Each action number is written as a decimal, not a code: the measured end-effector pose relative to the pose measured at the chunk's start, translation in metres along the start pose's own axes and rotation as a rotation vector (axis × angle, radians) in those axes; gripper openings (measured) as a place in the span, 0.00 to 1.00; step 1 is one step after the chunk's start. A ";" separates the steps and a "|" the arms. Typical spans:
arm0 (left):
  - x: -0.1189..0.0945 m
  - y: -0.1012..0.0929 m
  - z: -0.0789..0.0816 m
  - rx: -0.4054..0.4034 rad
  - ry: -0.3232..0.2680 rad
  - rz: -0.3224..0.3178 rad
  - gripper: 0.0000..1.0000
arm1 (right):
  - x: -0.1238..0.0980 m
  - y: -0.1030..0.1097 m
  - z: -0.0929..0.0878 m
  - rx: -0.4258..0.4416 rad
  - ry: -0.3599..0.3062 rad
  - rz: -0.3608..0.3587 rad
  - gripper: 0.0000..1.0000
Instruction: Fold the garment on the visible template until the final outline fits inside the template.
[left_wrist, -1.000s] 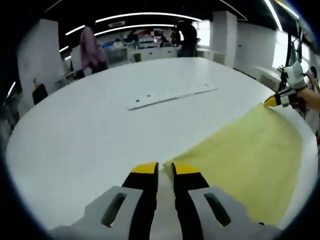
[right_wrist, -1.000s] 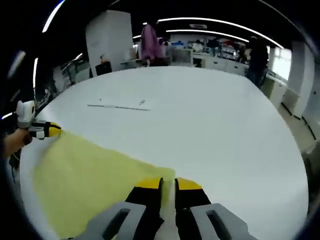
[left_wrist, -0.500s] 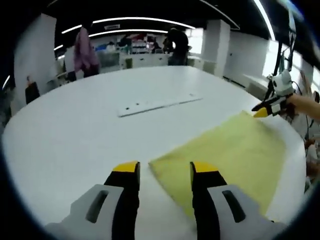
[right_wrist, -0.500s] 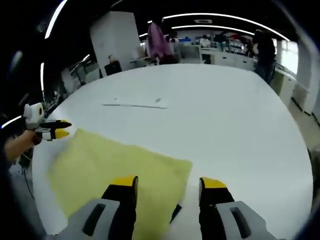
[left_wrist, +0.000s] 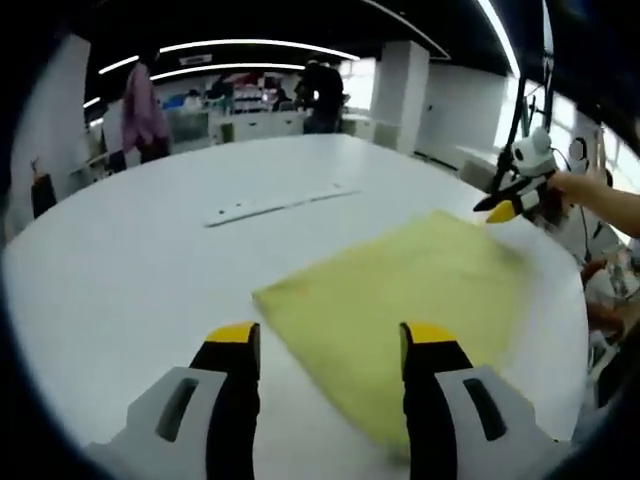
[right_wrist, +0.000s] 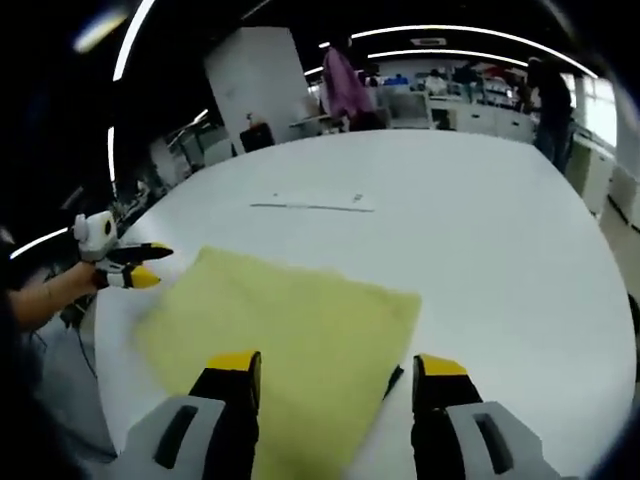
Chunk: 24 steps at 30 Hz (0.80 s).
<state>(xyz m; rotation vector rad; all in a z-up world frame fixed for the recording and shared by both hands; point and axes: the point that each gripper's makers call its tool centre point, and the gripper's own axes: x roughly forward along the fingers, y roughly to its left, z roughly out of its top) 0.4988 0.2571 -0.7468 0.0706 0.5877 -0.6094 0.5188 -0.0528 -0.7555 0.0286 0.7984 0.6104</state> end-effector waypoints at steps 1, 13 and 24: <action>-0.003 -0.004 -0.001 -0.005 -0.007 -0.010 0.54 | -0.002 0.001 -0.002 0.000 -0.002 0.004 0.59; -0.029 -0.032 -0.016 0.008 -0.011 -0.072 0.56 | -0.030 0.018 -0.034 -0.019 0.006 0.045 0.61; -0.048 -0.050 -0.037 -0.014 0.005 -0.074 0.58 | -0.045 0.031 -0.070 -0.024 0.041 0.098 0.59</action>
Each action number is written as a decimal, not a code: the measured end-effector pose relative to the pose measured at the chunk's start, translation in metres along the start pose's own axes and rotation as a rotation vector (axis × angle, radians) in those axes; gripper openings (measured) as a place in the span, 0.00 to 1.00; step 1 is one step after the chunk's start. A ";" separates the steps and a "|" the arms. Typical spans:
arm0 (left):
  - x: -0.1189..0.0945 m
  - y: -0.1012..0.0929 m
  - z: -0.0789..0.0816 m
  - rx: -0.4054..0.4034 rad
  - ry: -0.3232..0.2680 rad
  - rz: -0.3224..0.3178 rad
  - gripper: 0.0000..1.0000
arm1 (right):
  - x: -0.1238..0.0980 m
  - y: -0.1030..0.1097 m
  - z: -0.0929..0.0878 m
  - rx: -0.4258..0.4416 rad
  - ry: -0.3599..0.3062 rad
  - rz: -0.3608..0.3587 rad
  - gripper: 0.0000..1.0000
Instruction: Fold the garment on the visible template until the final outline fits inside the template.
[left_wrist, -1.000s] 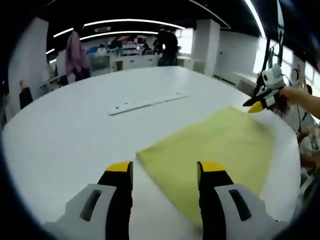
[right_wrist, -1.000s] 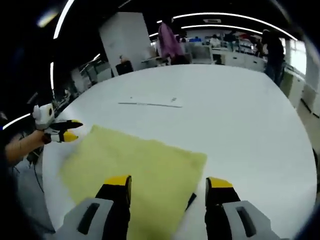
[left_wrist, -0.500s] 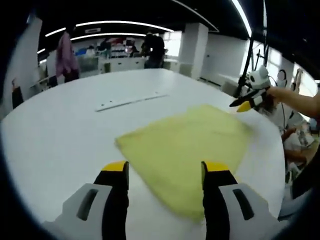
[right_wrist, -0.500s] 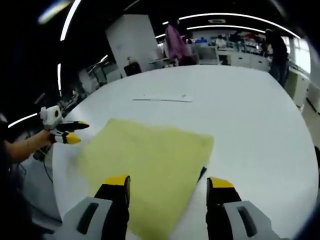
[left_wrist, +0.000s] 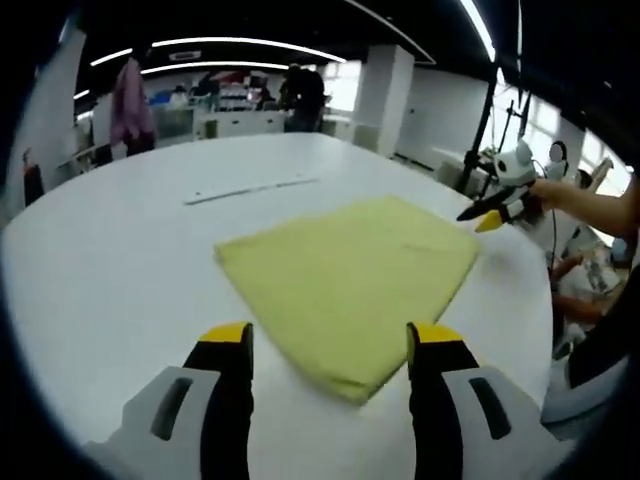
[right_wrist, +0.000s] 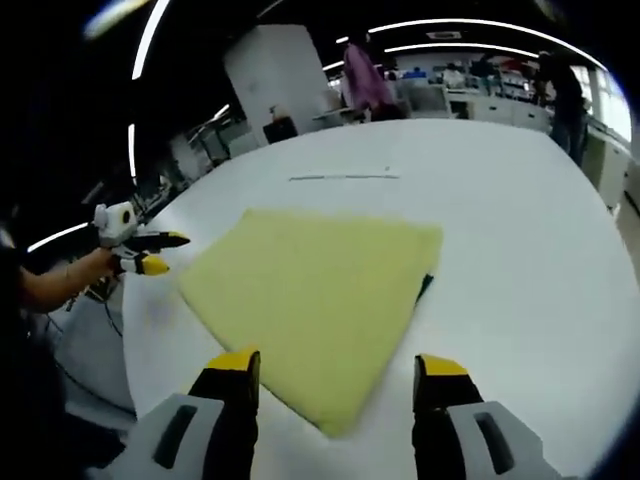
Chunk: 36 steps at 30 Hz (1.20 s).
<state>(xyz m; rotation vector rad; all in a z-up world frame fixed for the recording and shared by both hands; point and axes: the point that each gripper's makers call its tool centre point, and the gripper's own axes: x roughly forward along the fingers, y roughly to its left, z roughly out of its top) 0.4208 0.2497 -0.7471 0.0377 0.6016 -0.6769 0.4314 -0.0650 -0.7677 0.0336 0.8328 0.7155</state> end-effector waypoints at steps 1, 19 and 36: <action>-0.002 -0.001 -0.002 0.000 0.001 0.000 0.58 | -0.001 0.002 -0.002 -0.003 0.001 0.001 0.58; -0.011 -0.009 -0.036 -0.136 -0.013 0.016 0.34 | -0.005 0.013 -0.029 0.015 -0.011 0.019 0.32; -0.007 -0.011 -0.043 -0.252 -0.040 -0.007 0.12 | -0.006 0.003 -0.043 0.058 -0.026 -0.021 0.04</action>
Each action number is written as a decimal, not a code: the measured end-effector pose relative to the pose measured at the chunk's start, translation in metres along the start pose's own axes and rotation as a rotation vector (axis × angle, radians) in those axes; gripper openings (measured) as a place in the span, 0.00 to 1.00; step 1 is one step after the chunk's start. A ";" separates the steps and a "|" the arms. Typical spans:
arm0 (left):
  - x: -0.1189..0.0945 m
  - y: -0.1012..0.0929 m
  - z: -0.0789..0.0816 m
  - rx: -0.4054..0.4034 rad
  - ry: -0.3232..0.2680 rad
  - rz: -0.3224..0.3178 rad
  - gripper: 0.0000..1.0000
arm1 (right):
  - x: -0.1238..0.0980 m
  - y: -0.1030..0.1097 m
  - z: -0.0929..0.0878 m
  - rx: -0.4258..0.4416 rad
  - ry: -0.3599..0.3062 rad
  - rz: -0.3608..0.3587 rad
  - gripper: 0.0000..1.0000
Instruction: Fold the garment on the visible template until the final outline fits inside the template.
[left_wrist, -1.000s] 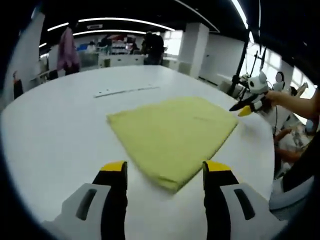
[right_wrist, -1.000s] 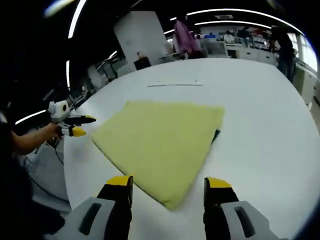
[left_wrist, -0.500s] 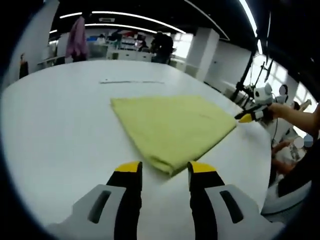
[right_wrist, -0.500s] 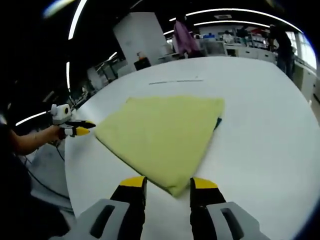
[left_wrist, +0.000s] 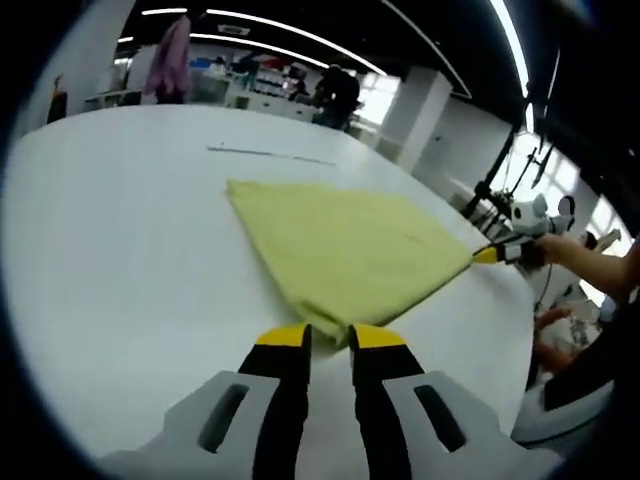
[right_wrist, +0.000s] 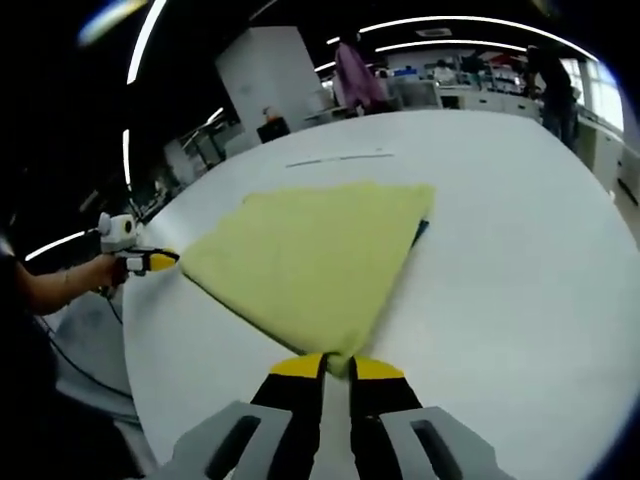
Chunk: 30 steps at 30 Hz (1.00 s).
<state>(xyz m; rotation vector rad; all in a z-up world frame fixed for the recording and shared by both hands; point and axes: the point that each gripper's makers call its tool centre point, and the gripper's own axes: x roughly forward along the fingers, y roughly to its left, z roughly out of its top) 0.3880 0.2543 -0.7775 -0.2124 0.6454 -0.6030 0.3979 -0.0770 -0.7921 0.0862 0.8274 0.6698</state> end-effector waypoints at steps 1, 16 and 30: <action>0.000 0.000 0.000 -0.004 -0.002 -0.001 0.12 | 0.000 0.000 0.000 0.002 -0.003 0.001 0.04; 0.000 0.000 -0.006 -0.043 0.007 -0.006 0.07 | -0.001 0.000 0.002 0.002 -0.020 -0.004 0.00; 0.006 -0.001 -0.008 -0.054 0.003 -0.002 0.00 | 0.001 0.003 -0.001 0.004 -0.013 -0.002 0.00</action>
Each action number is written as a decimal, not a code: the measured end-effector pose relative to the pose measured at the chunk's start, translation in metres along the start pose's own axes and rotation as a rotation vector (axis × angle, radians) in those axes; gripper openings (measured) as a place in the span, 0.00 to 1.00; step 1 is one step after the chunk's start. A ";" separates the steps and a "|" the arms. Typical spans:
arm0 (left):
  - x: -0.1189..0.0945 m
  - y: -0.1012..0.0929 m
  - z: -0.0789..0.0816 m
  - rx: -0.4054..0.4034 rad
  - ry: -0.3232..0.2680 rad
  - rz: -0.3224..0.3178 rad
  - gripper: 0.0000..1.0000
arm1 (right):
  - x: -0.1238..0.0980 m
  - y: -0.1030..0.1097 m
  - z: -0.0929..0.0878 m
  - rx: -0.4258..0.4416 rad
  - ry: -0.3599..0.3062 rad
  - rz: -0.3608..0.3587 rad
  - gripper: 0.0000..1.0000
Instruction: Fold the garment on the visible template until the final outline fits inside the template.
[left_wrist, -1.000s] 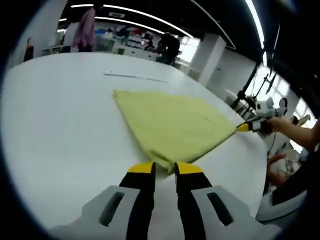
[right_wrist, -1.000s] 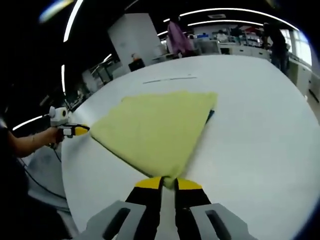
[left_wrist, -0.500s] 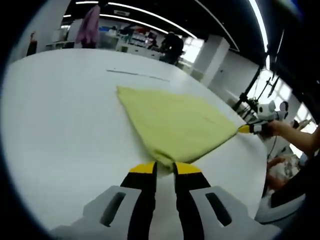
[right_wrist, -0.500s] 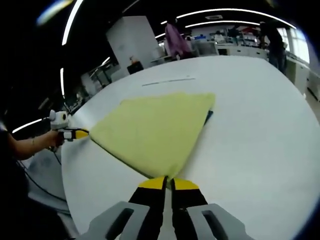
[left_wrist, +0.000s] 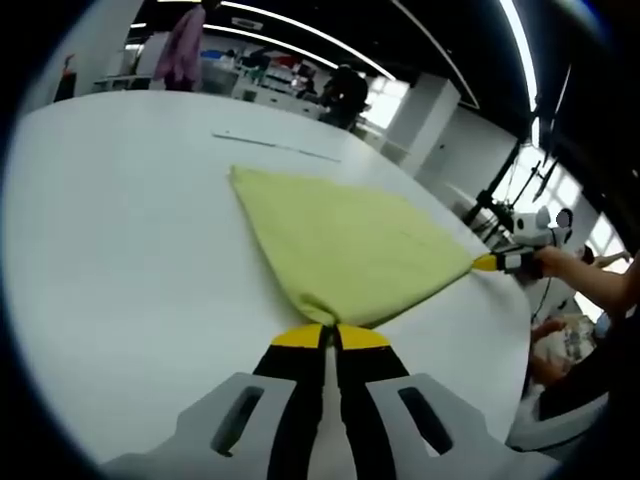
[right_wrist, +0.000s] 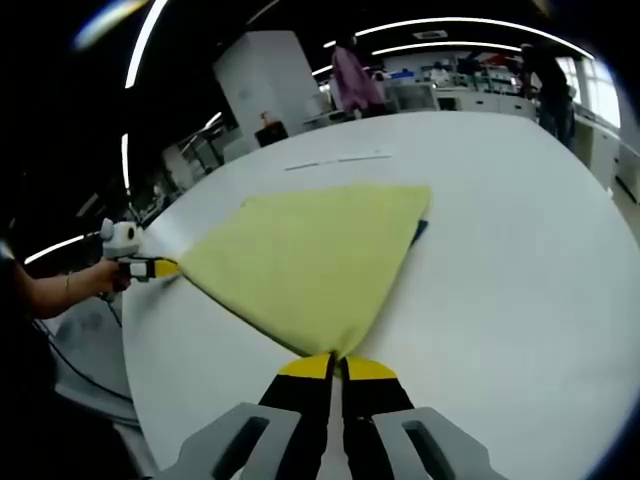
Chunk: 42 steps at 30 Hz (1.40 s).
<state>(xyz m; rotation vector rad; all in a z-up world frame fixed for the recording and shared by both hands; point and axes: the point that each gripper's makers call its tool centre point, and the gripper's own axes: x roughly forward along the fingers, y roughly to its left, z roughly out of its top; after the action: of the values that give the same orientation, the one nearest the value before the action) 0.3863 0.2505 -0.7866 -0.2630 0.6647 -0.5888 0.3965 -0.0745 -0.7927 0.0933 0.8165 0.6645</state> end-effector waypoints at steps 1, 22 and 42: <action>0.000 0.000 0.000 0.001 -0.001 -0.001 0.00 | 0.000 0.000 0.000 0.000 0.000 0.001 0.00; -0.014 0.011 -0.002 0.092 0.041 0.033 0.00 | -0.011 -0.006 0.004 -0.026 -0.009 -0.002 0.00; -0.015 0.005 -0.012 0.172 0.092 0.041 0.00 | -0.017 -0.002 -0.009 -0.074 0.041 -0.003 0.00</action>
<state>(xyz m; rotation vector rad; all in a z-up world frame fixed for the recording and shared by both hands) 0.3711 0.2628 -0.7908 -0.0620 0.7024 -0.6171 0.3827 -0.0877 -0.7882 0.0111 0.8303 0.6949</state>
